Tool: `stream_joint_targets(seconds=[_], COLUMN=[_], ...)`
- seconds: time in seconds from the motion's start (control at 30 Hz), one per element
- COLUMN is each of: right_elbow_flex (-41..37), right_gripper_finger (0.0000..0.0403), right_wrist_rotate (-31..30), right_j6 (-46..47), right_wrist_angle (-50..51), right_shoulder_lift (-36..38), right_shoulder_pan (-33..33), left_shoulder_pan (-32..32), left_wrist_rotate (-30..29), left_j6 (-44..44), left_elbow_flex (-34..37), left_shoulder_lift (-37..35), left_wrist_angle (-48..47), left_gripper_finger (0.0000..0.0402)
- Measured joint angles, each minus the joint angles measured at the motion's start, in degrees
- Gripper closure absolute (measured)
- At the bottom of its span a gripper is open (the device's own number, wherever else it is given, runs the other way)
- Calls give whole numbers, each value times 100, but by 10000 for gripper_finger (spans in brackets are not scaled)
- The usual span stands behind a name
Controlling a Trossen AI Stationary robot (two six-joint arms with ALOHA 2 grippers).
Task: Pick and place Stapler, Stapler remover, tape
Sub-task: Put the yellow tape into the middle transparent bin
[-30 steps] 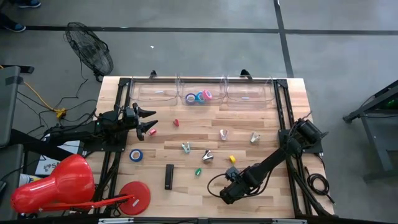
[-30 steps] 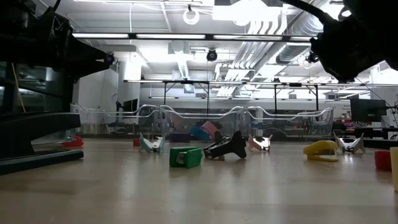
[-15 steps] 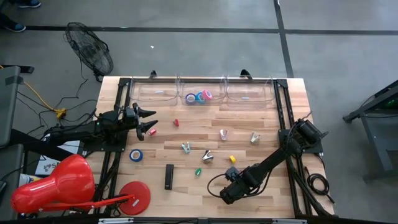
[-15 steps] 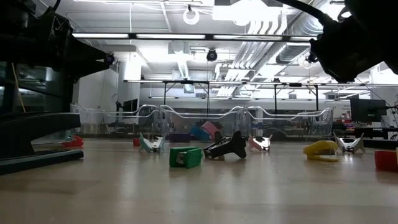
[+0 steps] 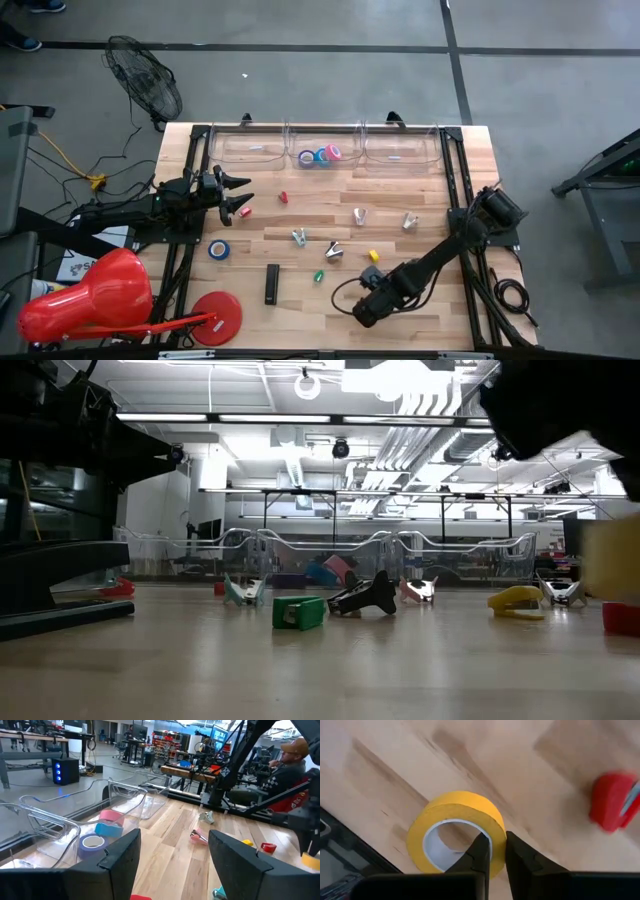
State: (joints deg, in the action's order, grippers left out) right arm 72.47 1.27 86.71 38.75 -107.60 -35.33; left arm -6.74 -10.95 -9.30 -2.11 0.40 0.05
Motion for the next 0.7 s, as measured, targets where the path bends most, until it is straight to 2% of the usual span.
stream_joint_targets(seconds=[0.3, 0.7], right_elbow_flex=[207, 1102], right_gripper_finger=[375, 376], right_wrist_rotate=[-327, -790], right_j6=[-1395, -4663], right_wrist_angle=[362, 1482], right_shoulder_lift=[418, 775], right_shoulder_pan=[658, 2001], left_shoulder_pan=[1, 0], left_wrist_rotate=[-1, 0], left_j6=[0, 0], left_elbow_flex=[2, 2], left_shoulder_lift=[-1, 0], left_wrist_angle=[0, 0], left_gripper_finger=[172, 172])
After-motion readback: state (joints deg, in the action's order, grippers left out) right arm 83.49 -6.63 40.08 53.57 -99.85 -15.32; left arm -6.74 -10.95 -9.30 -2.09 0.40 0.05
